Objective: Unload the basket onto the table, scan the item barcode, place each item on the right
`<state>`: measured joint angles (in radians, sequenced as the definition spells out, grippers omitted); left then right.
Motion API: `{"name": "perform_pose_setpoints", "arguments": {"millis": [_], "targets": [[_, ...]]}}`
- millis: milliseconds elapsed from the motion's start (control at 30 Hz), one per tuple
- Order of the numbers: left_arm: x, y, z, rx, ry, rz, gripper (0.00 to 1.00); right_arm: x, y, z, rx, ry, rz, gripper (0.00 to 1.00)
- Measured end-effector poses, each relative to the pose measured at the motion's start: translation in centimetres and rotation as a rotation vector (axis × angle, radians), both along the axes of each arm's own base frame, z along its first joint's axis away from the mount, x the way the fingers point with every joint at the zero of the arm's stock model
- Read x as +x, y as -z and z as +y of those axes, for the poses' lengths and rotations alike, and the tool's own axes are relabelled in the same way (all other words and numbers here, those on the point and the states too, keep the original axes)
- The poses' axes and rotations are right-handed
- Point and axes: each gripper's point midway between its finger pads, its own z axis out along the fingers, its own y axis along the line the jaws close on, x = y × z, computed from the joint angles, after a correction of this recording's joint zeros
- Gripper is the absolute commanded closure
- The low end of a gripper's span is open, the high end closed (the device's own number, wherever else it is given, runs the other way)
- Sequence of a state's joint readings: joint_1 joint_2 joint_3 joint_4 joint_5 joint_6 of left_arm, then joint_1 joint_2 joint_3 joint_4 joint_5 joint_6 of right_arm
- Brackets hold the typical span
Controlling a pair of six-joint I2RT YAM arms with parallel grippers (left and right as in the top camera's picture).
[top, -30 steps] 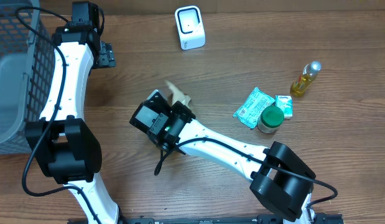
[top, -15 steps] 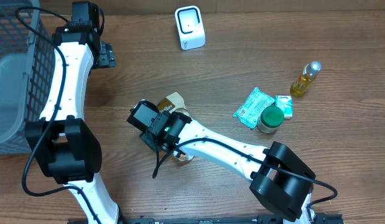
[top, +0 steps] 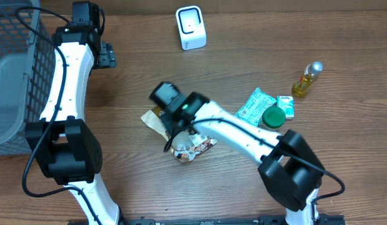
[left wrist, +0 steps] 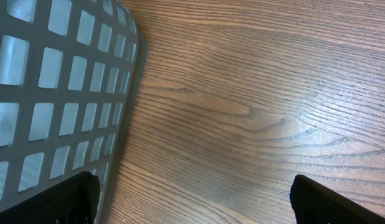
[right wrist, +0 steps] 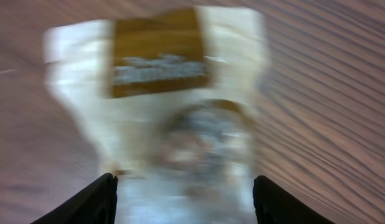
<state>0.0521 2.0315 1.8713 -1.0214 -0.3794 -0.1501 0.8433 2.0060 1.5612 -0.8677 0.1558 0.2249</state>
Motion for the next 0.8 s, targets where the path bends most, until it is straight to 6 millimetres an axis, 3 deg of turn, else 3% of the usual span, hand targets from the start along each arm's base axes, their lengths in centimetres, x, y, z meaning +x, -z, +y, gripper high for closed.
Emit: {"name": "perform_pose_setpoints", "arguments": {"millis": [100,300,467,567,800], "targets": [[0.0,0.0,0.0,0.000,0.000,0.000,0.00,1.3,0.3,-2.7,-0.016,0.099,0.031,0.39],[0.0,0.0,0.0,0.000,0.000,0.000,0.00,3.3,0.7,-7.8,-0.038,0.299,0.086,0.56],[0.0,0.0,0.0,0.000,0.000,0.000,0.01,4.6,0.8,-10.9,-0.029,0.459,0.111,0.56],[0.0,0.0,0.0,0.000,0.000,0.000,0.00,4.6,1.2,-11.7,-0.025,0.501,0.124,0.56],[0.0,0.0,0.0,0.000,0.000,0.000,0.00,2.3,4.0,-11.2,-0.004,0.499,0.207,0.55]]}}
